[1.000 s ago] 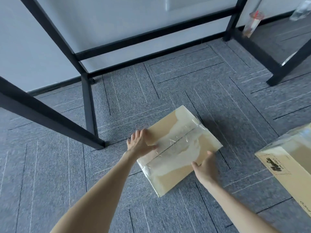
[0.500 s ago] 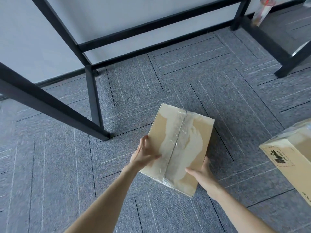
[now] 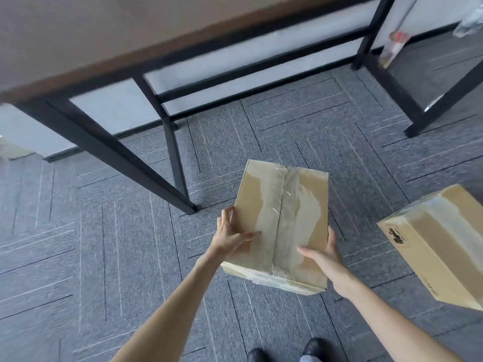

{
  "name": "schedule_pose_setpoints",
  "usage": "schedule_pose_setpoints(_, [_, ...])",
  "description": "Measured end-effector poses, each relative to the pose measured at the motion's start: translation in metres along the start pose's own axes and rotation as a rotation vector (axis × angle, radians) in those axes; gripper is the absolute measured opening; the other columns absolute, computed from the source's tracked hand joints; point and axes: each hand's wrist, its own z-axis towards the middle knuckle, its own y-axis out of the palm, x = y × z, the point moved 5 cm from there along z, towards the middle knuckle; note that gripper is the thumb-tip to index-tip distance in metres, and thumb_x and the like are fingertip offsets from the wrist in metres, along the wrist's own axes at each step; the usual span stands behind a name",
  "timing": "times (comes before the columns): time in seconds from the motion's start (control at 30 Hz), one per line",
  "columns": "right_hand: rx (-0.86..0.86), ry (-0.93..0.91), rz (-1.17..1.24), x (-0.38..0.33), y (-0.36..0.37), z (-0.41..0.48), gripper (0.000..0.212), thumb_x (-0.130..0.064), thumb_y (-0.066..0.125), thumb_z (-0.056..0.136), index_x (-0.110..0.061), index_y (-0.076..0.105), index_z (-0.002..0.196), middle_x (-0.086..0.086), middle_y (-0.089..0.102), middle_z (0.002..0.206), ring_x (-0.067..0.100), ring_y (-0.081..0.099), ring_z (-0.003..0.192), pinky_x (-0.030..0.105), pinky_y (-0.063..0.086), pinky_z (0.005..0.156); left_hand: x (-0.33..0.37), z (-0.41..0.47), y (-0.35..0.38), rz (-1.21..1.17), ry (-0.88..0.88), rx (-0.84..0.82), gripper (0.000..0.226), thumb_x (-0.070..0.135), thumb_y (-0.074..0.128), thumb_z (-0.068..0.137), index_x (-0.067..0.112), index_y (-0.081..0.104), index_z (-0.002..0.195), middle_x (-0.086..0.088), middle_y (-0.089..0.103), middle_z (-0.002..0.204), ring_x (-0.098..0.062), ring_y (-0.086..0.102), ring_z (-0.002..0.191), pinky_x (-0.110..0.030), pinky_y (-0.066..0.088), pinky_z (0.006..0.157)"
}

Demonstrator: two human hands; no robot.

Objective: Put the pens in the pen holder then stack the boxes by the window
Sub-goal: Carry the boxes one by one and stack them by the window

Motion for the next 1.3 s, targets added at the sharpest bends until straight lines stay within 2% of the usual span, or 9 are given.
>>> schedule_pose_setpoints(0.07, [0.004, -0.032, 0.031, -0.030, -0.004, -0.034, 0.103, -0.011, 0.076, 0.079, -0.023, 0.004, 0.152, 0.002, 0.026, 0.154, 0.006, 0.032, 0.119, 0.022, 0.024, 0.097, 0.027, -0.036, -0.015, -0.019, 0.015, 0.007, 0.104, 0.066, 0.083, 0.034, 0.052, 0.024, 0.118, -0.003, 0.039, 0.129, -0.027, 0.048, 0.117, -0.055, 0.047, 0.098])
schedule_pose_setpoints(0.1, [0.004, -0.042, 0.030, -0.044, -0.007, -0.050, 0.103, -0.011, 0.076, 0.079, -0.023, 0.005, 0.152, 0.002, 0.024, 0.155, 0.006, 0.031, 0.122, 0.022, 0.023, 0.096, 0.038, -0.054, -0.022, -0.028, 0.019, 0.010, 0.107, 0.064, 0.083, 0.034, 0.046, 0.025, 0.123, -0.004, 0.039, 0.129, -0.027, 0.047, 0.118, -0.054, 0.047, 0.099])
schedule_pose_setpoints(0.2, [0.005, -0.048, -0.022, -0.078, -0.011, -0.100, 0.105, -0.013, 0.078, 0.076, -0.023, 0.006, 0.152, 0.001, 0.019, 0.158, 0.015, 0.026, 0.139, 0.026, 0.022, 0.102, 0.060, -0.106, -0.044, -0.095, -0.005, 0.018, 0.117, 0.070, 0.085, 0.029, 0.041, 0.027, 0.127, -0.003, 0.038, 0.130, -0.027, 0.047, 0.120, -0.054, 0.047, 0.099])
schedule_pose_setpoints(0.33, [0.007, -0.044, -0.060, -0.120, -0.013, -0.165, 0.105, -0.015, 0.080, 0.074, -0.025, 0.009, 0.151, 0.001, 0.020, 0.158, 0.018, 0.026, 0.140, 0.028, 0.023, 0.104, 0.086, -0.172, -0.072, -0.131, -0.013, 0.039, 0.120, 0.074, 0.082, 0.027, 0.040, 0.028, 0.128, -0.002, 0.038, 0.128, -0.027, 0.046, 0.120, -0.053, 0.046, 0.101])
schedule_pose_setpoints(0.47, [-0.014, -0.053, -0.078, -0.160, -0.010, -0.227, 0.111, -0.021, 0.081, 0.071, -0.030, 0.005, 0.151, -0.002, 0.009, 0.161, 0.019, 0.018, 0.145, 0.043, 0.018, 0.117, 0.117, -0.237, -0.102, -0.162, 0.018, 0.070, 0.108, 0.064, 0.085, 0.034, 0.041, 0.028, 0.123, -0.003, 0.038, 0.125, -0.026, 0.044, 0.120, -0.054, 0.046, 0.100])
schedule_pose_setpoints(0.63, [-0.012, -0.123, -0.090, -0.205, -0.006, -0.288, 0.109, -0.019, 0.080, 0.073, -0.027, 0.005, 0.151, -0.002, 0.008, 0.161, 0.018, 0.016, 0.145, 0.042, 0.018, 0.115, 0.165, -0.312, -0.140, -0.163, 0.078, 0.123, 0.115, 0.062, 0.076, 0.035, 0.028, 0.029, 0.135, -0.003, 0.035, 0.126, -0.021, 0.041, 0.118, -0.046, 0.039, 0.107])
schedule_pose_setpoints(0.97, [-0.139, -0.235, -0.123, -0.264, -0.002, -0.383, 0.109, -0.019, 0.078, 0.075, -0.028, 0.001, 0.152, -0.003, 0.003, 0.161, 0.019, 0.012, 0.147, 0.044, 0.016, 0.116, 0.199, -0.433, -0.182, -0.200, 0.115, 0.275, 0.112, 0.059, 0.078, 0.040, 0.031, 0.026, 0.136, -0.002, 0.033, 0.127, -0.021, 0.039, 0.117, -0.049, 0.039, 0.106])
schedule_pose_setpoints(1.3, [-0.251, -0.399, -0.198, -0.284, -0.025, -0.478, 0.108, -0.023, 0.077, 0.075, -0.029, 0.002, 0.152, -0.002, 0.003, 0.161, 0.020, 0.012, 0.147, 0.044, 0.016, 0.116, 0.212, -0.557, -0.178, -0.274, 0.129, 0.433, 0.110, 0.060, 0.077, 0.037, 0.034, 0.027, 0.132, -0.003, 0.035, 0.127, -0.025, 0.040, 0.122, -0.050, 0.037, 0.108])
